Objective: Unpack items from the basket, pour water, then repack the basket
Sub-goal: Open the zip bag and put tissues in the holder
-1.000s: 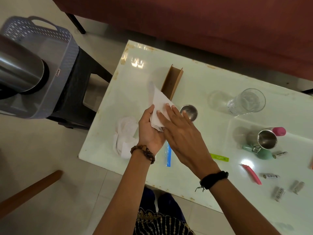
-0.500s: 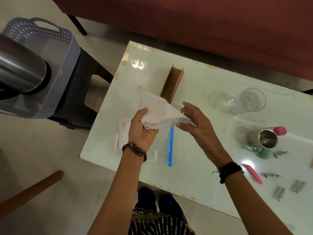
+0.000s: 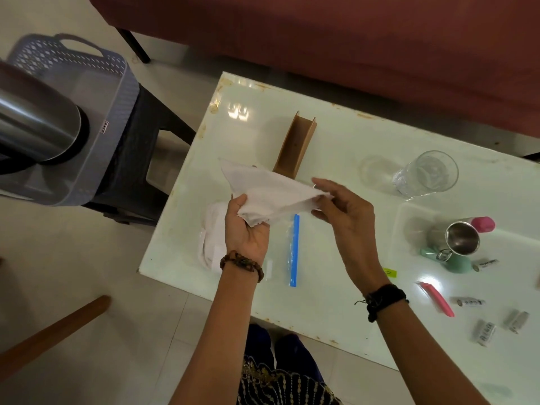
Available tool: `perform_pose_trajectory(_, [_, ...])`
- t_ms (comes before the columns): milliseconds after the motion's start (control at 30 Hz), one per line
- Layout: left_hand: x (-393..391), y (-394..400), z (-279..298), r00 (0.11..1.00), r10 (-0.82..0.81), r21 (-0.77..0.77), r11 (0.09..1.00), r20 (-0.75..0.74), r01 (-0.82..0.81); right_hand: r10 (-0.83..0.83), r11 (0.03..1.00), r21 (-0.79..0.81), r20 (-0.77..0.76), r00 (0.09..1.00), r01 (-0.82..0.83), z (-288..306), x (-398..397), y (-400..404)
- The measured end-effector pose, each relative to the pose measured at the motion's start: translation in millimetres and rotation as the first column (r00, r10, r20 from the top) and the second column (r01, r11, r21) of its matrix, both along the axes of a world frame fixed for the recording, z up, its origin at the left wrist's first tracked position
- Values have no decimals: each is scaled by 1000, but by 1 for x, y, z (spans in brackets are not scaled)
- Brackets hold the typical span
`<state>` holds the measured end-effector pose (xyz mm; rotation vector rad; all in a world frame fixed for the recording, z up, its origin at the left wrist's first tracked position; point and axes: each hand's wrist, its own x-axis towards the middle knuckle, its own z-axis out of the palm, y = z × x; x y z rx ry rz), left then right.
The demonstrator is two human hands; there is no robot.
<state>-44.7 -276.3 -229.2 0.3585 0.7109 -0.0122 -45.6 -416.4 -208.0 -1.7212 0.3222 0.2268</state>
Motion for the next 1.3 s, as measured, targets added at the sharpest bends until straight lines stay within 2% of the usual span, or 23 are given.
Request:
perform_pose_trajectory(67, [-1, -5, 0, 998, 51, -39, 998, 26, -50, -64, 951, 286, -196, 979, 119, 3, 0, 6])
perform_pose_trajectory(133, [-1, -11, 1, 995, 89, -44, 995, 51, -87, -62, 846, 477, -354, 933, 237, 2, -3, 16])
perform_pose_trajectory(233, [2, -21, 2, 988, 117, -14, 993, 100, -116, -72, 800, 538, -354, 933, 266, 1, -7, 34])
perform_pose_trajectory(300, [1, -29, 2, 993, 81, 3, 997, 88, -81, -165, 777, 529, -352, 921, 341, -2, -5, 47])
perform_pose_trajectory(367, [0, -37, 2, 998, 38, 16, 999, 54, -39, -282, 766, 474, -360, 890, 434, -4, -2, 55])
perform_pose_trajectory(433, [1, -41, -2, 1000, 24, 85, 996, -1, -24, -356, 803, 374, -323, 877, 464, -6, 2, 57])
perform_pose_trajectory(533, [5, -31, -9, 999, -27, 268, 963, -41, 37, -322, 914, 200, -169, 931, 353, -3, 11, 49])
perform_pose_trajectory(633, [8, -8, -13, 983, -184, 438, 882, -12, 171, -213, 977, 7, -36, 976, 214, -2, 26, 38])
perform_pose_trajectory(700, [12, 3, -13, 965, -261, 458, 860, 15, 225, -170, 982, -80, 16, 985, 170, 1, 37, 35])
perform_pose_trajectory(800, [18, 1, -9, 935, -351, 450, 843, 45, 295, -171, 982, -62, 106, 980, 178, 7, 51, 32])
perform_pose_trajectory(900, [28, -11, -8, 943, -330, 422, 861, 35, 285, -92, 981, -154, 167, 982, 119, 9, 68, 27])
perform_pose_trajectory(1000, [36, -21, -13, 952, -307, 354, 889, -7, 289, 94, 919, -392, 105, 990, -46, 6, 89, 23])
perform_pose_trajectory(1133, [42, -25, -26, 954, -289, 156, 942, -80, 298, 321, 759, -587, -41, 946, -282, 1, 123, 21])
perform_pose_trajectory(1233, [51, -22, -38, 937, -323, 52, 942, -129, 332, 432, 612, -686, -125, 893, -393, -5, 151, 21])
perform_pose_trajectory(1300, [57, -22, -46, 925, -351, 47, 931, -145, 361, 456, 561, -698, -188, 870, -445, -10, 165, 22])
